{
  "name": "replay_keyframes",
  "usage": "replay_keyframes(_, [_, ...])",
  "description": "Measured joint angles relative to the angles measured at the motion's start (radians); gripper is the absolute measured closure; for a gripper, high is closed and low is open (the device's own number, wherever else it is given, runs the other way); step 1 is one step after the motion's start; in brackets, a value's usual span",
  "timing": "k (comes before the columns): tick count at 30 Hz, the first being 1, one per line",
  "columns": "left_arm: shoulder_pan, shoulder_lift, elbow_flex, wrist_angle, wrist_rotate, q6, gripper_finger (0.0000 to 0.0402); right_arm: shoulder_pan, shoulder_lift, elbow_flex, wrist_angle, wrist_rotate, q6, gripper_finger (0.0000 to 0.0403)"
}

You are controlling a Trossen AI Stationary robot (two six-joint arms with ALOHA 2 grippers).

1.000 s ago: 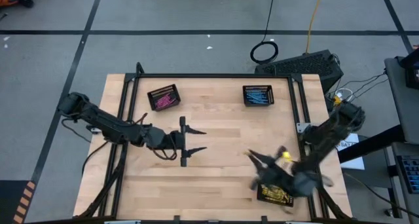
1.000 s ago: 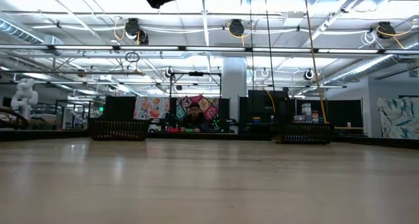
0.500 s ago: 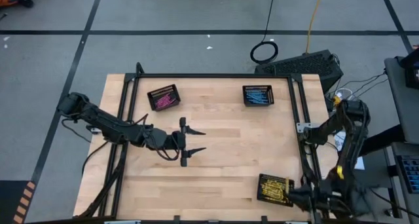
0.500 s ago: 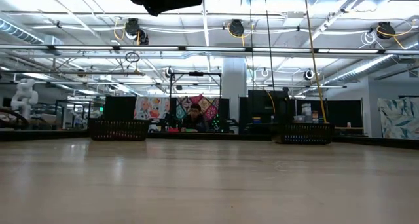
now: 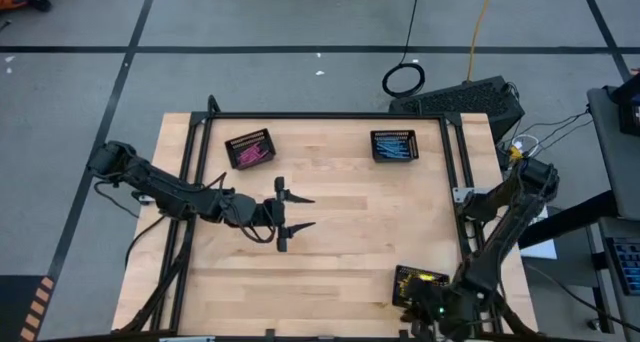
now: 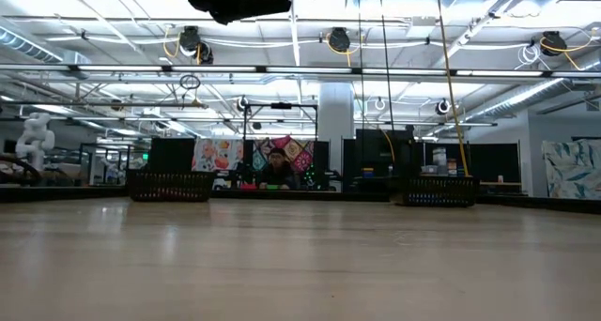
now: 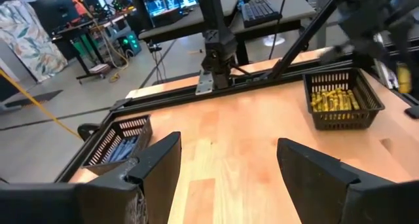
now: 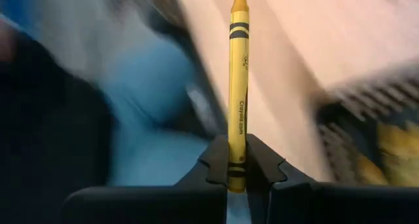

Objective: Sort crayons
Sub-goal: Put the yellow crayon into the bottom black bin, then adjust the black bins

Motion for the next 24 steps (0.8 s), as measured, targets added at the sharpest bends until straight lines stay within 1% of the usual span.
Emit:
replay_keyframes(1, [0.0, 0.0, 0.0, -0.001, 0.0, 0.0, 0.0146, -0.024, -0.009, 0.032, -0.102, -0.08, -0.006, 0.0399])
replay_keyframes(3, [-0.001, 0.0, 0.0, -0.002, 0.0, 0.001, 0.0146, -0.062, -0.026, 0.109, -0.299, -0.204, -0.056, 0.0399])
replay_keyframes(6, [-0.001, 0.0, 0.0, -0.005, 0.0, 0.0, 0.0146, -0.09, -0.028, 0.227, -0.565, -0.339, -0.126, 0.0399])
replay_keyframes(8, [0.0, 0.0, 0.0, -0.011, 0.0, -0.006, 0.0146, -0.089, -0.027, 0.257, -0.673, -0.413, -0.148, 0.0399])
replay_keyframes(11, [-0.001, 0.0, 0.0, -0.029, 0.0, -0.008, 0.0146, -0.079, -0.027, 0.252, -0.754, -0.496, -0.195, 0.0399])
replay_keyframes(13, [-0.001, 0.0, 0.0, -0.041, 0.0, -0.01, 0.0146, -0.079, -0.023, 0.222, -0.769, -0.522, -0.224, 0.0399])
replay_keyframes(15, [-0.002, 0.0, 0.0, -0.054, 0.0, -0.031, 0.0146, -0.086, -0.02, 0.185, -0.773, -0.52, -0.232, 0.0397])
replay_keyframes(17, [-0.003, 0.0, 0.0, -0.064, 0.0, -0.035, 0.0146, -0.1, -0.021, 0.152, -0.769, -0.489, -0.224, 0.0388])
replay_keyframes(20, [-0.007, 0.0, 0.0, -0.074, 0.0, -0.034, 0.0146, -0.129, -0.021, 0.121, -0.769, -0.48, -0.225, 0.0355])
replay_keyframes(24, [-0.007, 0.001, 0.0, -0.08, 0.0, -0.035, 0.0146, -0.172, -0.022, 0.119, -0.766, -0.538, -0.302, 0.0286])
